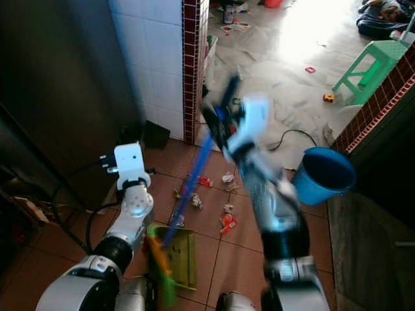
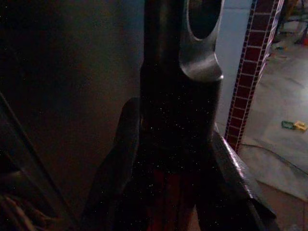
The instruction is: Sweep floor
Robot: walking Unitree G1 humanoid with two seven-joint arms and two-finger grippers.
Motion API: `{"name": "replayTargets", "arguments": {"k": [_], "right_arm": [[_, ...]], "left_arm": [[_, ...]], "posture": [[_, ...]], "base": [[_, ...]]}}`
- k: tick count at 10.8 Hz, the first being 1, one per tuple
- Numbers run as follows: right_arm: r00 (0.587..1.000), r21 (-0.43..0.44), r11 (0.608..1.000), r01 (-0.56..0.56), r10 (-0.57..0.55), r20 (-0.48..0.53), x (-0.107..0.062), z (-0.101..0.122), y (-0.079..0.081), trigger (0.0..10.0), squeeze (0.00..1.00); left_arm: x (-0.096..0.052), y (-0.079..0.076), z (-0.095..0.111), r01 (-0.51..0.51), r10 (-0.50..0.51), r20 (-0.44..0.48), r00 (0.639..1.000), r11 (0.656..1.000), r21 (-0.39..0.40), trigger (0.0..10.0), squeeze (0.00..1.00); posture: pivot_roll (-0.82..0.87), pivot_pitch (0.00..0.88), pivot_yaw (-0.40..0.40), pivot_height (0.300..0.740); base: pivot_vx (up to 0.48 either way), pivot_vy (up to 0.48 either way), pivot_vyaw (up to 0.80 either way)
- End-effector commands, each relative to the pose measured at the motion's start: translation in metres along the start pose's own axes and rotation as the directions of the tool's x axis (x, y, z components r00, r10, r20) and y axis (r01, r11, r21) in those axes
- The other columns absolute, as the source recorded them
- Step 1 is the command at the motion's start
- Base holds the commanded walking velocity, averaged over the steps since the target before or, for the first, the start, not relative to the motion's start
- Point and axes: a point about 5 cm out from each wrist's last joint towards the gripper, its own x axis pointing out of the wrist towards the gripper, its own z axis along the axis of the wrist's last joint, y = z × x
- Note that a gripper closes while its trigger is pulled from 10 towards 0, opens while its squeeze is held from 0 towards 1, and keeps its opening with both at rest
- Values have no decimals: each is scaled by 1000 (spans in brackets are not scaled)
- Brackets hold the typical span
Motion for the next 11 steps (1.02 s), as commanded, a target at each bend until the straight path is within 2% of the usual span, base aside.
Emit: {"name": "replayTargets", "arguments": {"k": [1,2,3,4,5,6,7,8,9,10,11], "right_arm": [[995,-38,998,-47,51,87,4,24,5,10000,0],[992,-143,989,-34,51,118,7,35,3,10000,0],[989,-306,952,26,21,149,7,46,-5,10000,0],[986,-290,954,78,-31,162,5,50,-17,10000,0],[979,-306,939,155,-104,177,1,54,-31,10000,0],[974,-358,913,196,-137,183,-2,55,-41,10000,0],[970,-372,900,227,-173,173,-5,49,-47,10000,0],[959,-385,880,279,-237,154,-10,39,-55,10000,0],[952,-381,872,307,-272,144,-14,30,-57,10000,0],[939,-346,872,345,-318,134,-18,22,-60,10000,0],[925,-358,854,378,-358,126,-26,13,-62,10000,0]], "left_arm": [[1,-3,4,5,-5,21,1000,1000,4,10000,0],[1,-4,5,9,-10,23,1000,1000,8,10000,0],[1,-4,4,12,-13,21,1000,1000,10,10000,0],[1,-5,4,31,-31,23,999,1000,2,10000,0],[1,-6,4,35,-35,23,999,999,5,10000,0],[1,-6,4,38,-38,23,999,999,6,10000,0],[1,-8,4,83,-83,15,996,997,-5,10000,0],[0,-15,7,202,-201,35,979,979,-28,10000,0],[0,-17,11,257,-253,58,966,964,-68,10000,0],[1,-16,14,257,-253,70,965,963,-73,10000,0],[1,-17,17,277,-270,86,959,958,-80,10000,0]], "posture": [[-22,51,-42,740],[-23,50,-43,740],[-24,50,-42,740],[-26,50,-43,740],[-25,51,-44,740],[-29,52,-41,740],[-29,52,-39,740],[-25,54,-37,740],[-21,58,-37,740],[-18,60,-38,740],[-11,66,-44,740]], "base": [[0,0,0],[0,0,0],[0,0,0],[0,0,0],[0,0,0],[0,0,0],[0,0,0],[0,0,0],[0,0,0],[0,0,0],[0,0,0]]}}
